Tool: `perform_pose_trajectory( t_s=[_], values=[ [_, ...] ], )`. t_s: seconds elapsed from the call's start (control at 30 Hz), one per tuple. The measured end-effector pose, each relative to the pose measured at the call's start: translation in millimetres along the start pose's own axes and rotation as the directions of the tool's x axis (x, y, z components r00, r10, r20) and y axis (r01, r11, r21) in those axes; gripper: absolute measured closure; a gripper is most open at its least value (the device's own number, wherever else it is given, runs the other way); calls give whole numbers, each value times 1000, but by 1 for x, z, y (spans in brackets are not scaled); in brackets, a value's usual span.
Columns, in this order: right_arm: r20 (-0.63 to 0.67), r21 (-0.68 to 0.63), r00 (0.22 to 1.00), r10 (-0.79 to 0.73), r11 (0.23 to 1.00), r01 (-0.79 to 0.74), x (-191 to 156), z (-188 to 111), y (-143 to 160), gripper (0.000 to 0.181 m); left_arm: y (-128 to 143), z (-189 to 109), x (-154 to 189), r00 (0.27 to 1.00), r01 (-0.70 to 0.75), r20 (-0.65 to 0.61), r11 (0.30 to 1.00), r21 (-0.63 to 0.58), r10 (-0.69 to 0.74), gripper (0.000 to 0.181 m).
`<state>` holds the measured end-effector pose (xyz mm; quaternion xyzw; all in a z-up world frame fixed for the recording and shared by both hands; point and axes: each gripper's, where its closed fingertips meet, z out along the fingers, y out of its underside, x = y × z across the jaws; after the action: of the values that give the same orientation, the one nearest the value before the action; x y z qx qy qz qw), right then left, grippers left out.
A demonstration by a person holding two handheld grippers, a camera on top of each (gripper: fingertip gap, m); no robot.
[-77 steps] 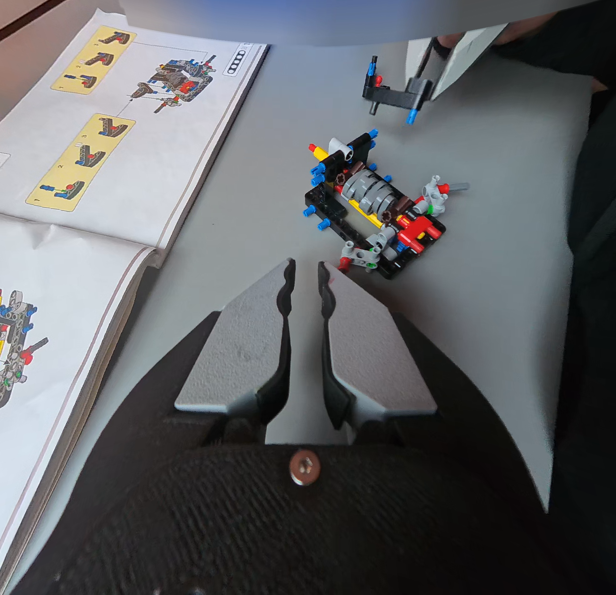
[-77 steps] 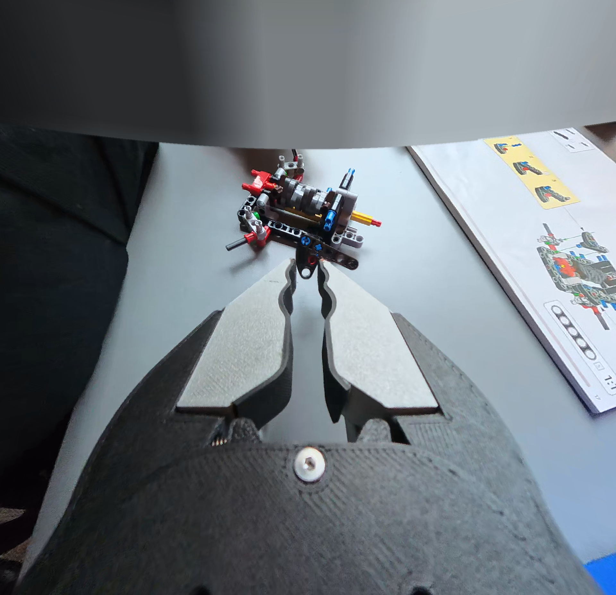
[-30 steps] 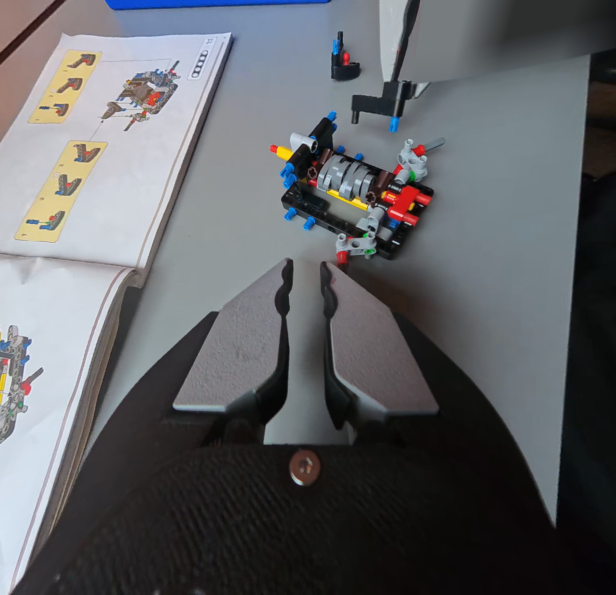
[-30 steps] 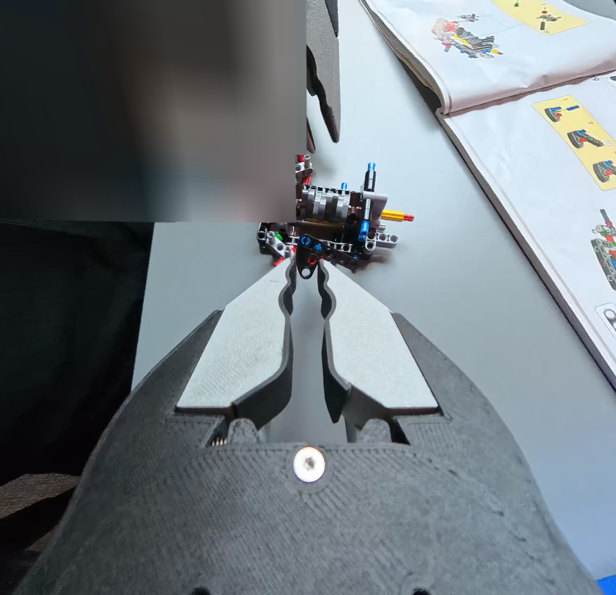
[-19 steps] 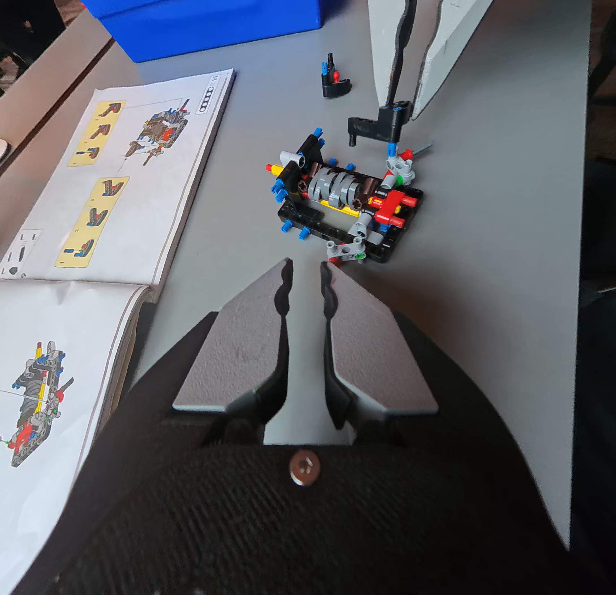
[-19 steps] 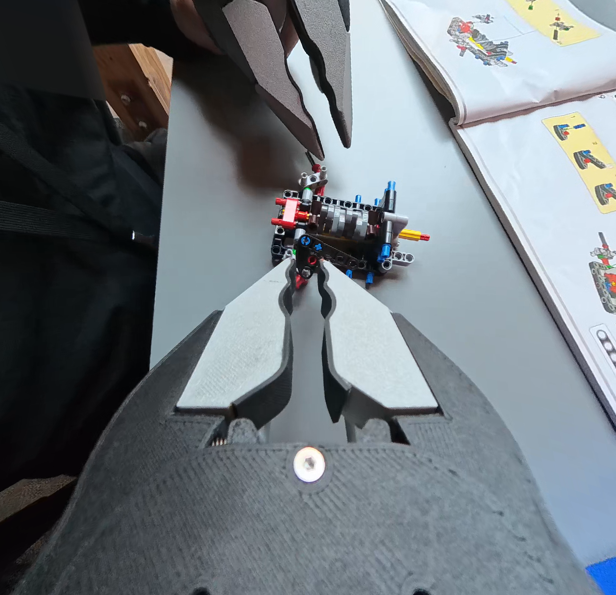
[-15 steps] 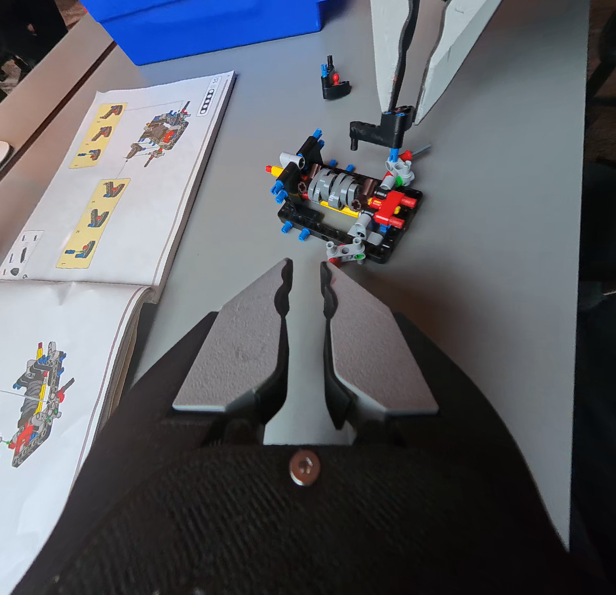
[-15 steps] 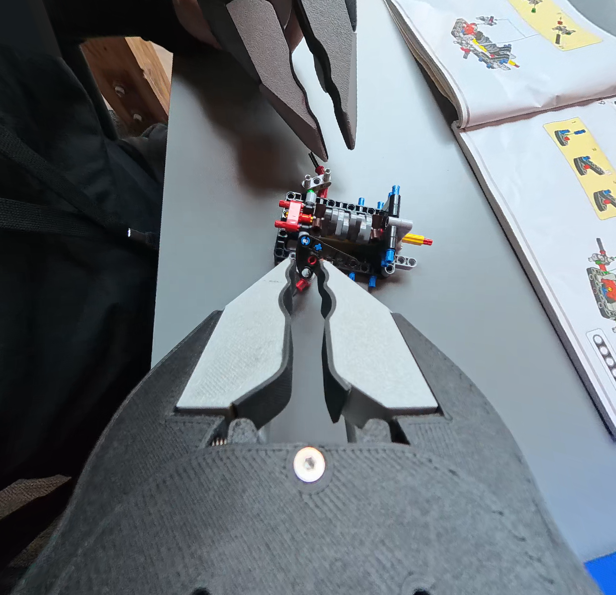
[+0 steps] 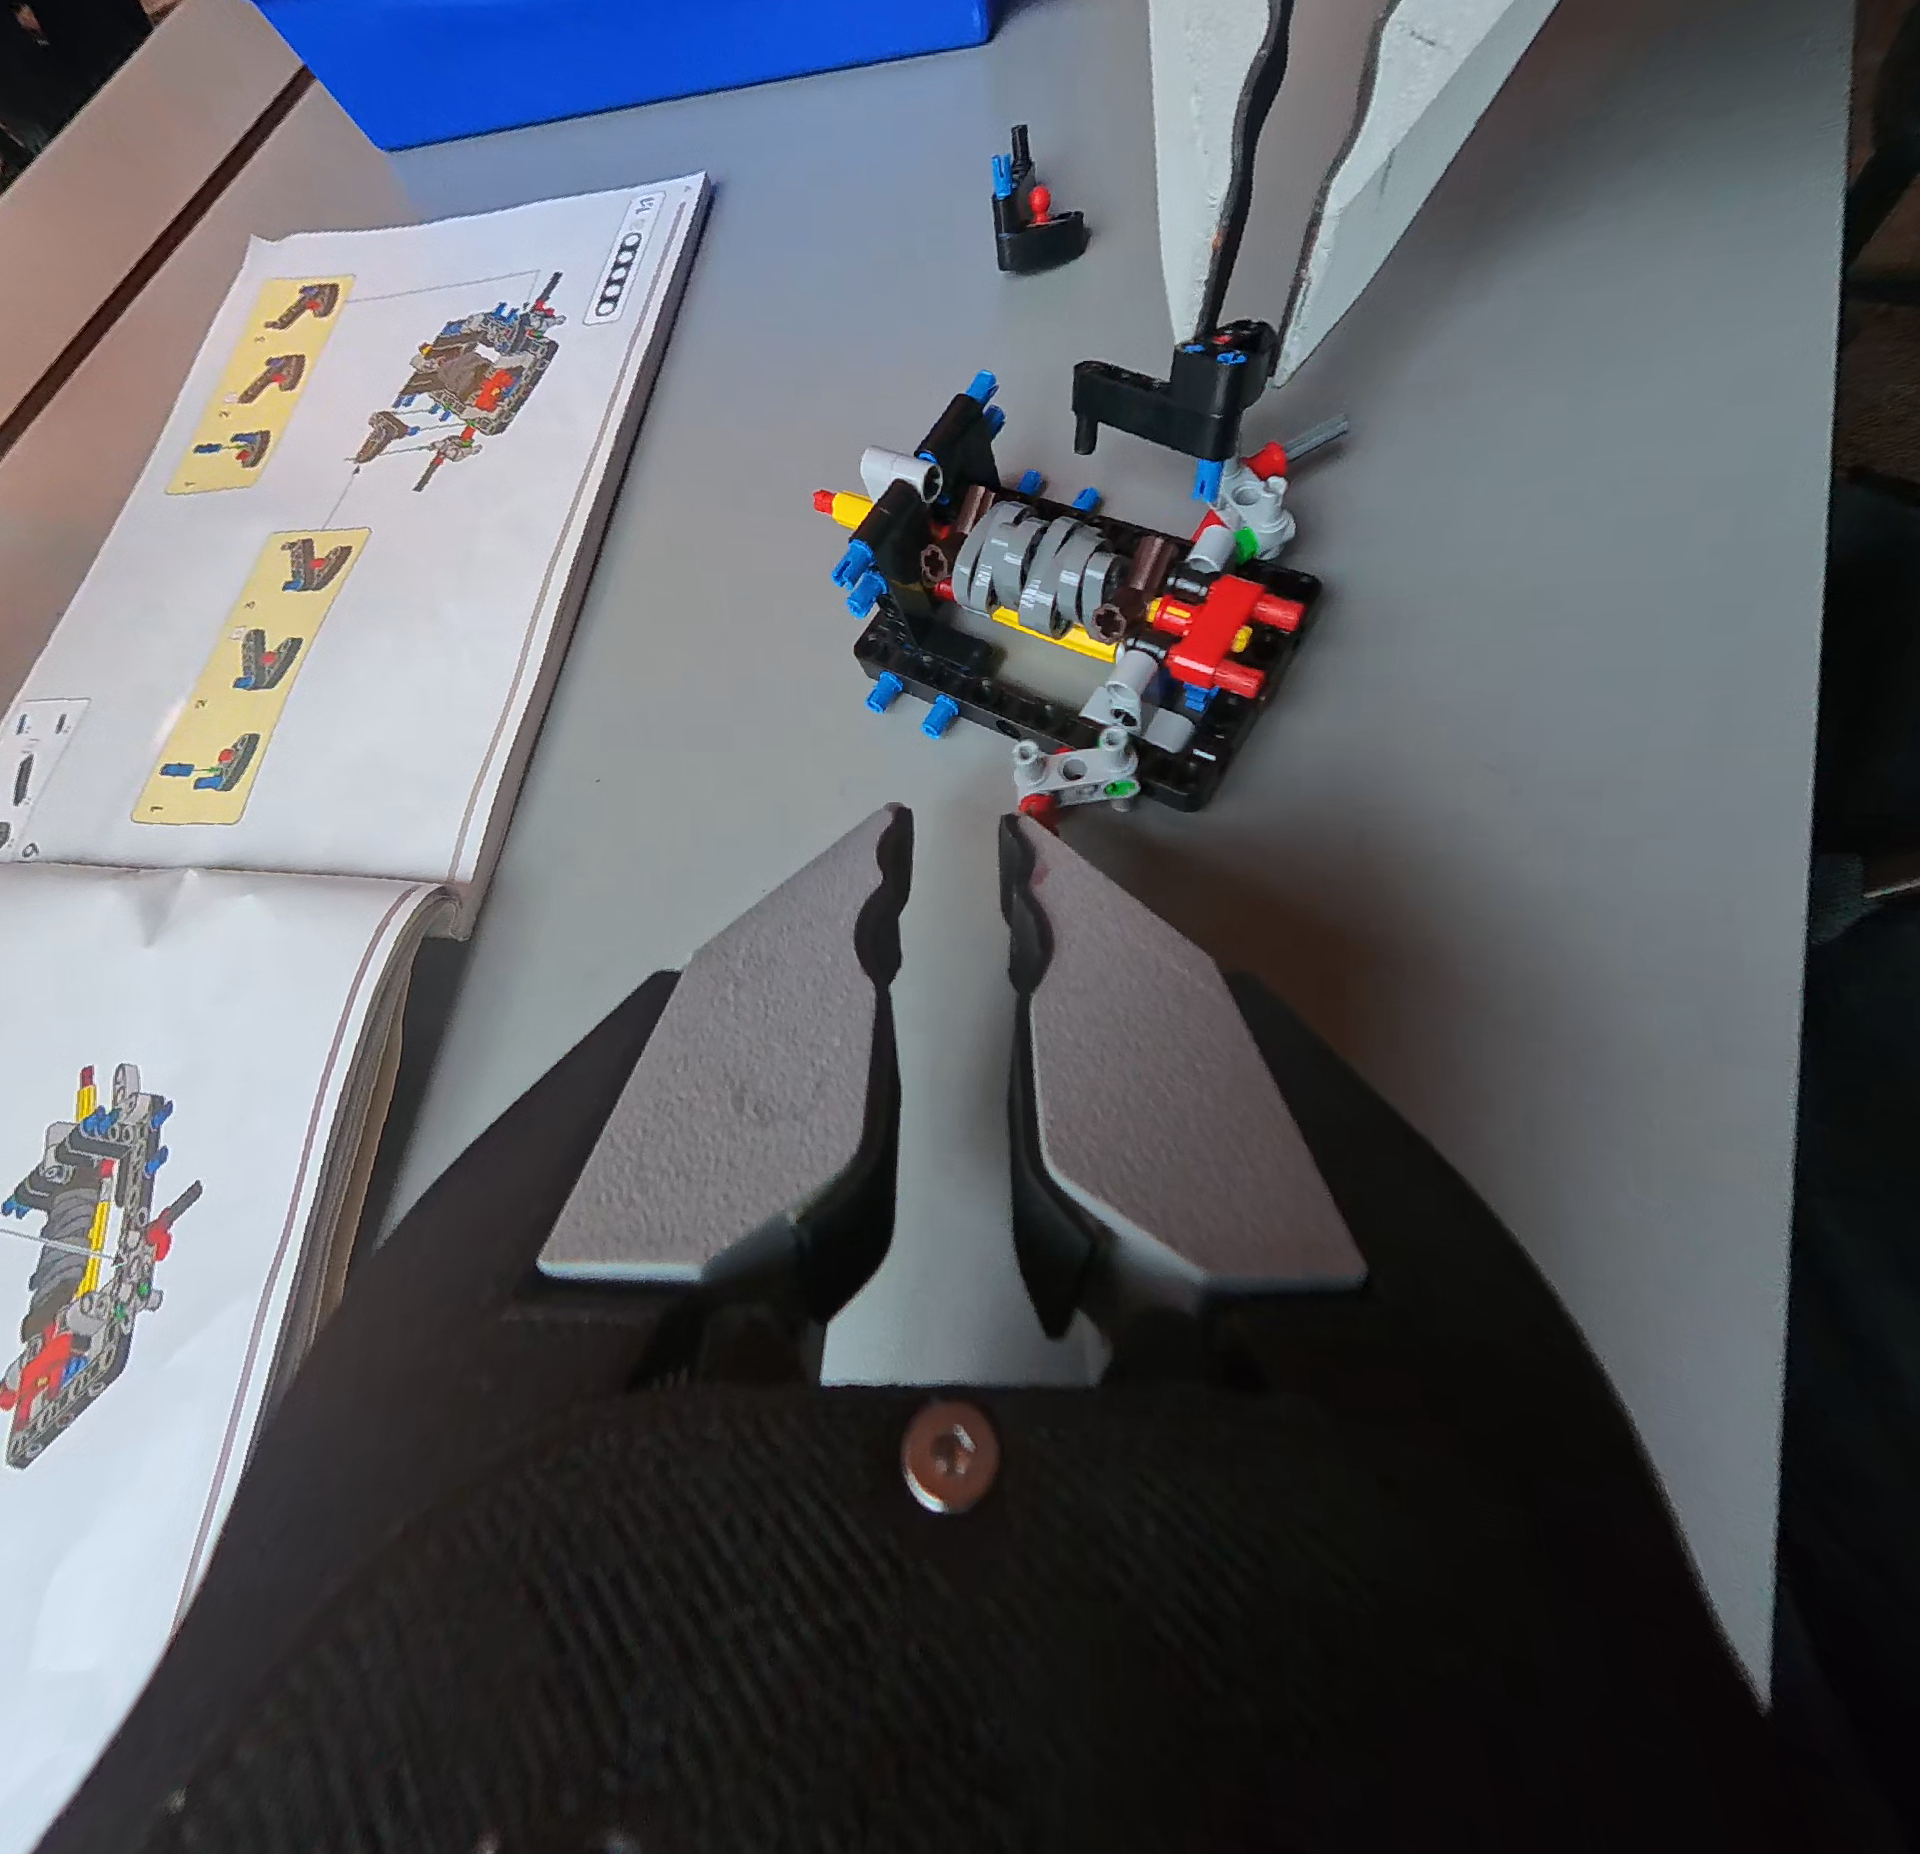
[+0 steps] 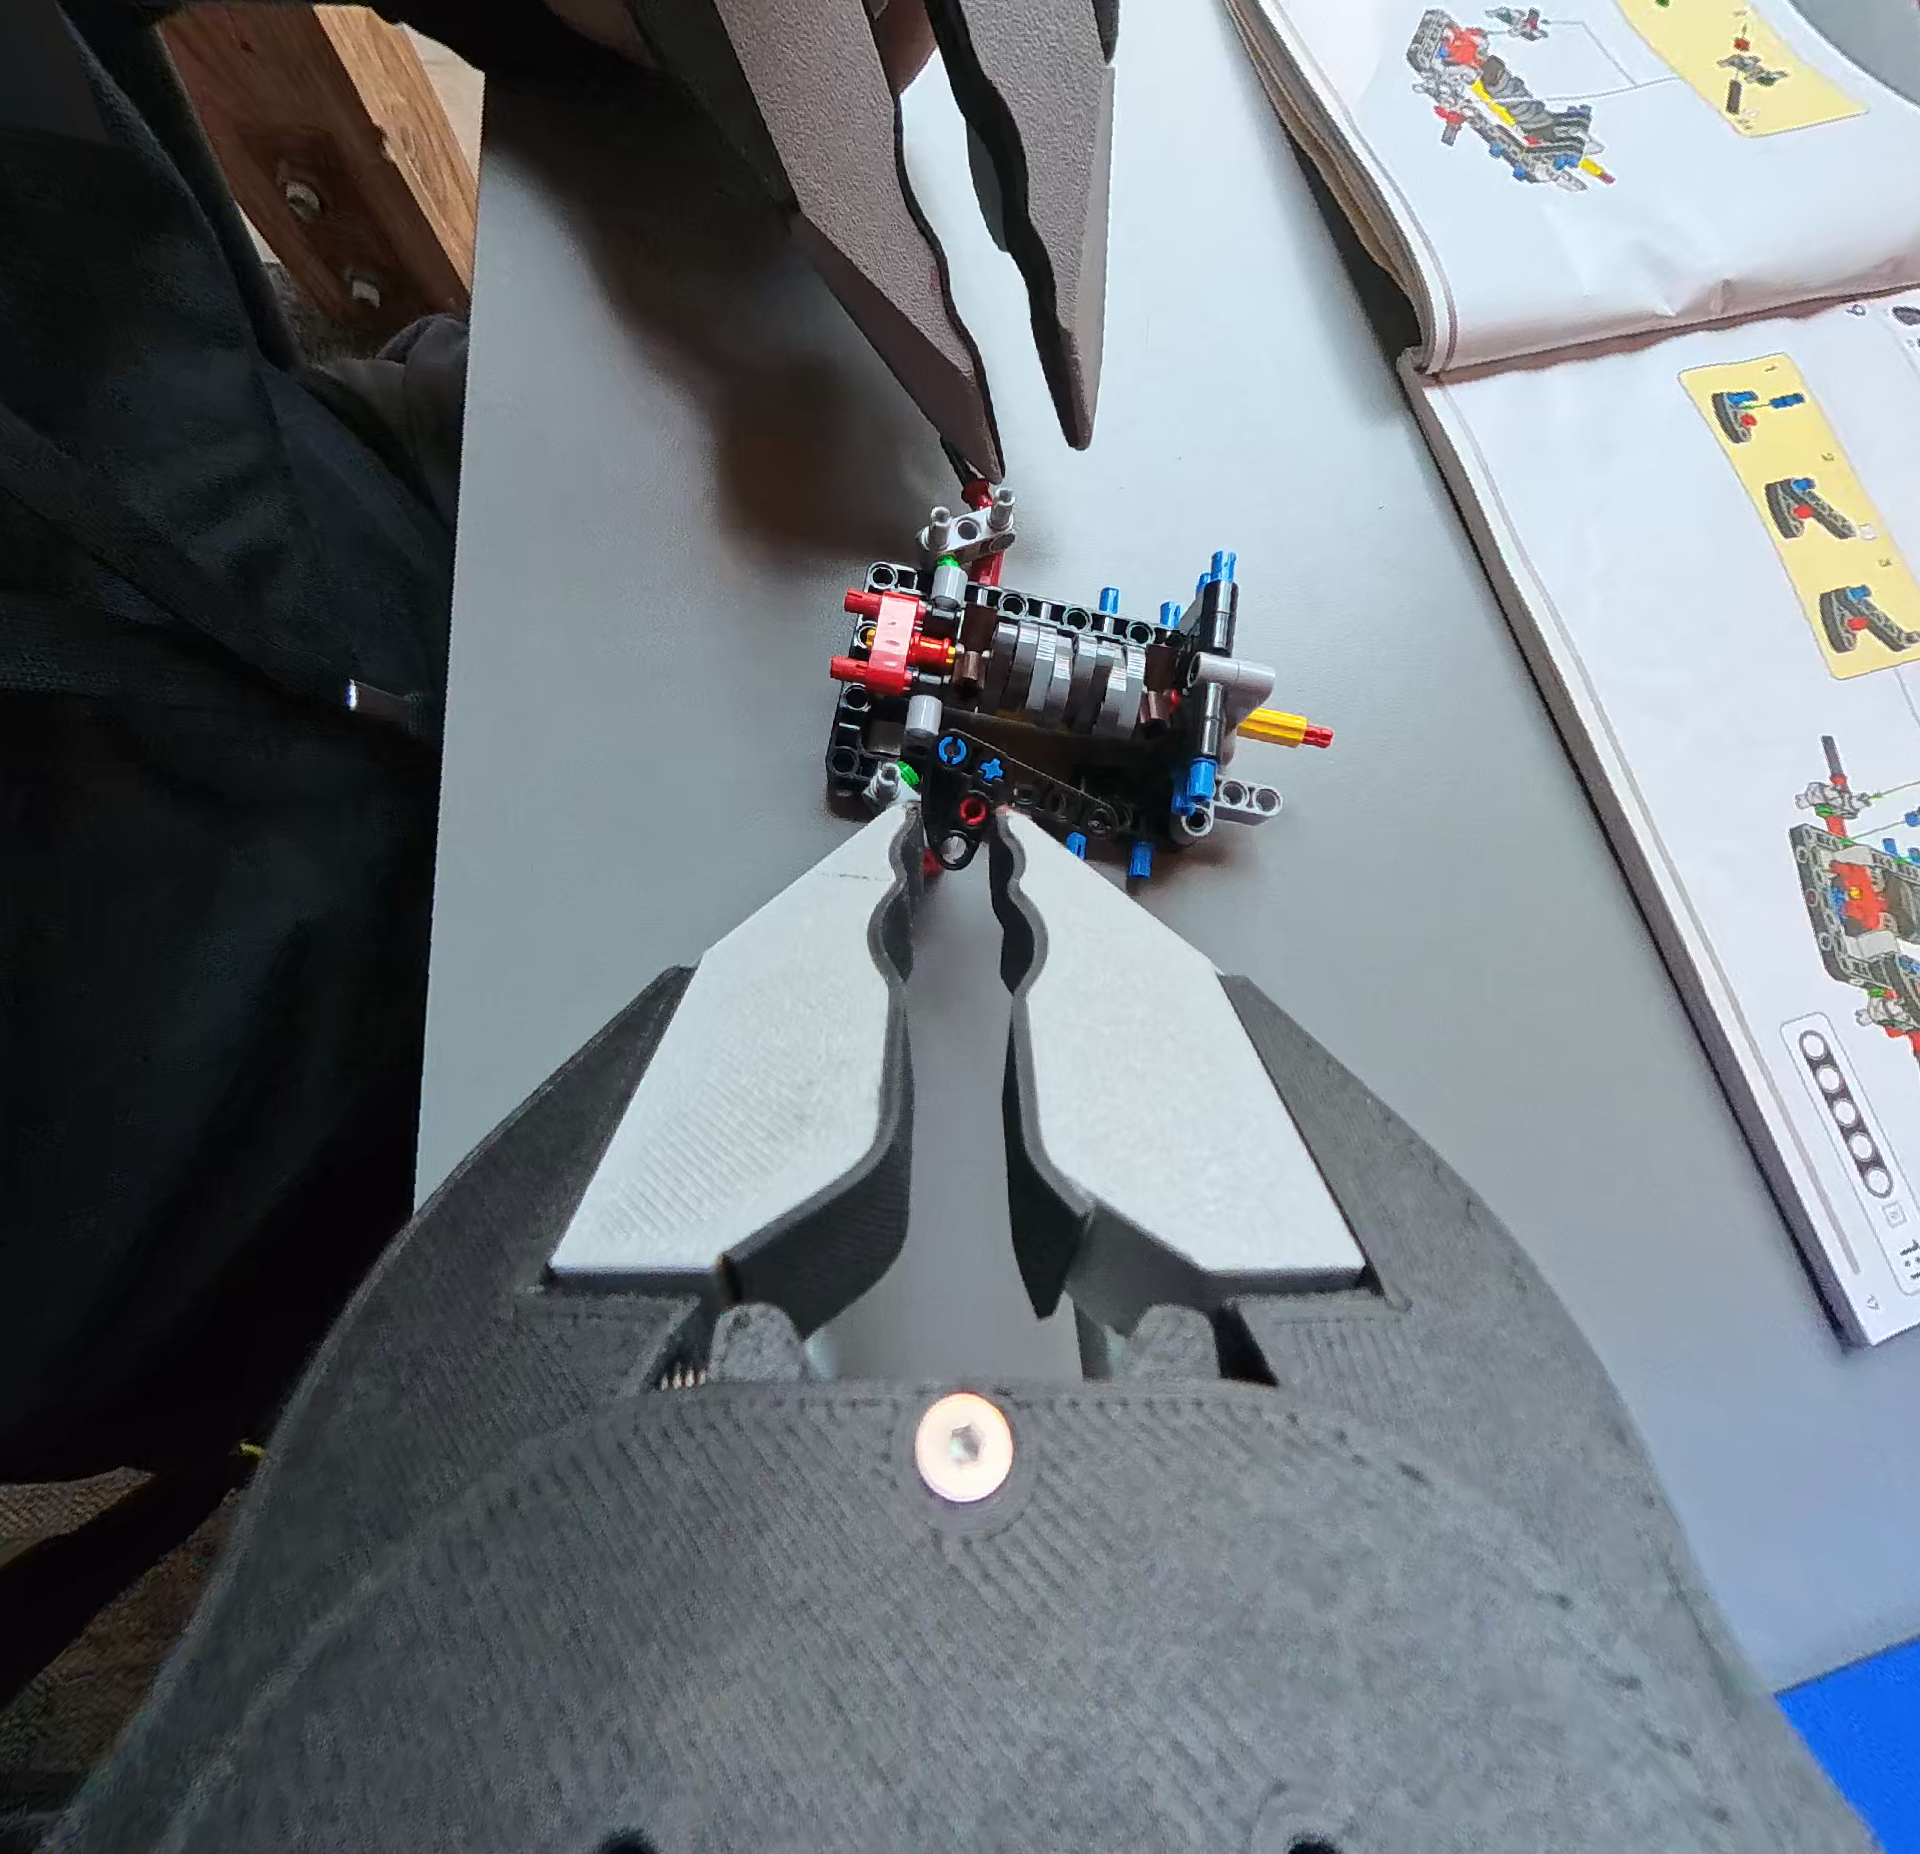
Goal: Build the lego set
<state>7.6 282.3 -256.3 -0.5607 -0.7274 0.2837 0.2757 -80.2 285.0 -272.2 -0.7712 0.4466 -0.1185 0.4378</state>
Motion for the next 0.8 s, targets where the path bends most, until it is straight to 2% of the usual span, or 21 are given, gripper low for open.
perform_pose_trajectory(
  t_s=[0.4,0.8],
  values=[
    [14,-37,1000,-25,999,26,1,2,-2,172,1,1,1,1000,9,-14,1000,-9,-10,168],
    [45,-153,995,-87,984,93,0,-1,0,172,2,2,1,1000,16,-25,1000,-14,-16,168]
  ],
)
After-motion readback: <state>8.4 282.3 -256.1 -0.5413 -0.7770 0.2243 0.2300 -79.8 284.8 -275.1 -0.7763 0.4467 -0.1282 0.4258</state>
